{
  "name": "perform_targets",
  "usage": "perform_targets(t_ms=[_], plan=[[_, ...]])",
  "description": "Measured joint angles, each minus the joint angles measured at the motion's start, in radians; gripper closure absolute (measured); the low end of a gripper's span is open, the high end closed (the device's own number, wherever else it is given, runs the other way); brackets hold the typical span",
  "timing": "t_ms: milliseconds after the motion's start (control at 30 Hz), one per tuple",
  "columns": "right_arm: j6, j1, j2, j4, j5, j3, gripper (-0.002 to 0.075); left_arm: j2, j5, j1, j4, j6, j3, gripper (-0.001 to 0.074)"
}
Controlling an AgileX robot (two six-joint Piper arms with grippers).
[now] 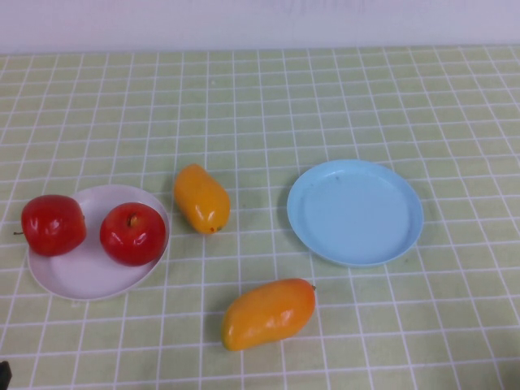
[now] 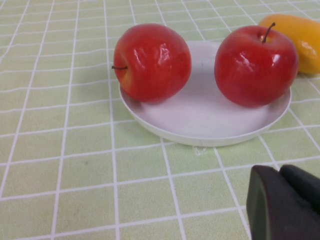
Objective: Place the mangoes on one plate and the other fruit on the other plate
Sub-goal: Put another type of fruit in the right plate
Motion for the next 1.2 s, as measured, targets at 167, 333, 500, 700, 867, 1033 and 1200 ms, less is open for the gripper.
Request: perform_targets(t_ms=[167,333,500,700,867,1033,1200], plan=[[0.0,0.0,0.0,0.0,0.0,0.0,0.0743,0.0,0.002,0.0,0.0,0.0,0.0,0.0731],[0.0,0.0,0.0,0.0,0.0,0.0,0.0742,0.0,0.002,0.0,0.0,0.0,0.0,0.0731],[0.0,0.0,0.0,0.0,0.0,0.0,0.0743,0.0,0.002,0.0,0.0,0.0,0.0,0.0731],[0.0,0.0,0.0,-0.006,-0.008,0.0,0.0742,0.0,0.002,0.0,0.0,0.0,0.0,0.0731],[0.002,0.0,0.0,0.2,-0.17,0.0,0.0742,0.0,0.002,0.0,0.0,0.0,0.0,0.0731],[0.002,0.0,0.0,0.58,-0.356,0.0,0.0743,0.0,0.002,0.0,0.001,0.0,0.0,0.0731],[0.005,0.0,0.0,0.684,-0.37,0.0,0.0743,0.0,0.002,0.0,0.001,0.0,0.0,0.0731]])
